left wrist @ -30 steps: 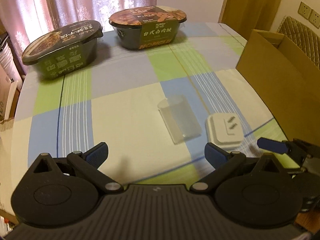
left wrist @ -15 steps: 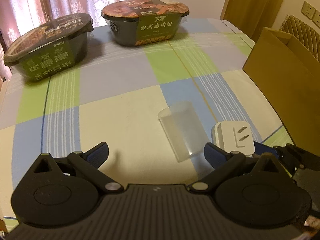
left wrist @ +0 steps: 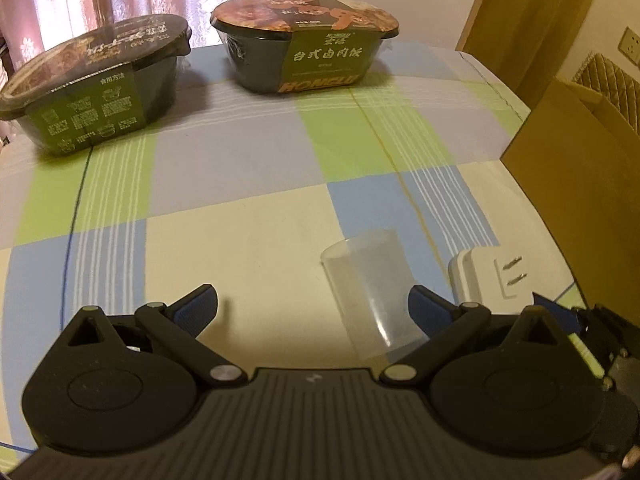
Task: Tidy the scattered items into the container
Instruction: 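Grasp the clear plastic cup with the left gripper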
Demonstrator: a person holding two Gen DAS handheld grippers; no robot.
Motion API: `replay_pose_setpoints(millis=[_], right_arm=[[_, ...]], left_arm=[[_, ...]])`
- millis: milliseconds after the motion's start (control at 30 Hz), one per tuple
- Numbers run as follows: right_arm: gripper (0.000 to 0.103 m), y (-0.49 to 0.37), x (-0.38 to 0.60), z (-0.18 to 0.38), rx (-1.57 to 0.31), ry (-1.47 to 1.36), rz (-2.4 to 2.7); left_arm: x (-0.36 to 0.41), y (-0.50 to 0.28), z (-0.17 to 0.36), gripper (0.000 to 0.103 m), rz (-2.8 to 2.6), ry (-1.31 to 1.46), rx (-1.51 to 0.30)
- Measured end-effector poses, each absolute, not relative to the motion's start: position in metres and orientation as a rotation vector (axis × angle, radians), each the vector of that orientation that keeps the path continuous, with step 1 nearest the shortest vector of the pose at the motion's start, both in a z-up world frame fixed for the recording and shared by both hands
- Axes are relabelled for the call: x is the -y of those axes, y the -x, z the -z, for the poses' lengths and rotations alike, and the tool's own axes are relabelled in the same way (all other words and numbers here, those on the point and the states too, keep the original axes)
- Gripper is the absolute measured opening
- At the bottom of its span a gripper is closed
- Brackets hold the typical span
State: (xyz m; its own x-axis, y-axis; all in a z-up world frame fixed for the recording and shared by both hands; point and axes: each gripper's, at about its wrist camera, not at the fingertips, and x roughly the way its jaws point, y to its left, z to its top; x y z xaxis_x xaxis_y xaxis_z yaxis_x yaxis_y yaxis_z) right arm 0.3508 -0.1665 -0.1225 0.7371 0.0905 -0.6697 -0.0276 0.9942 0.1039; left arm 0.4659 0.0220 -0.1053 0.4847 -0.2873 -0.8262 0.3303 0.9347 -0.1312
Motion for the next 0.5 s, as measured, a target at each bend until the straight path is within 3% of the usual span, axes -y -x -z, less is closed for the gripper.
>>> replay_pose_setpoints(millis=[267,367,433,500], right_arm=[[0.071,-0.358,0.167,0.126,-0.747,-0.074,-0.067],[0.089,-0.355,0.172,0.126,-0.738,-0.06,-0.056],[0.089,-0.354,0.176,0.127,-0.732,-0.062,-0.051],[0.089,-0.355,0.177,0.128,-0.737,-0.064,-0.056]], left_arm=[[0.0,-0.472,0.116,0.095,0.385,-0.037,-1.011],[0.008,-0.473,0.122,0.085,0.377,-0.056,-1.028],[0.01,-0.473,0.125,0.082,0.375,-0.068,-1.029],[0.011,-0.472,0.124,0.069,0.374,-0.103,-1.024]])
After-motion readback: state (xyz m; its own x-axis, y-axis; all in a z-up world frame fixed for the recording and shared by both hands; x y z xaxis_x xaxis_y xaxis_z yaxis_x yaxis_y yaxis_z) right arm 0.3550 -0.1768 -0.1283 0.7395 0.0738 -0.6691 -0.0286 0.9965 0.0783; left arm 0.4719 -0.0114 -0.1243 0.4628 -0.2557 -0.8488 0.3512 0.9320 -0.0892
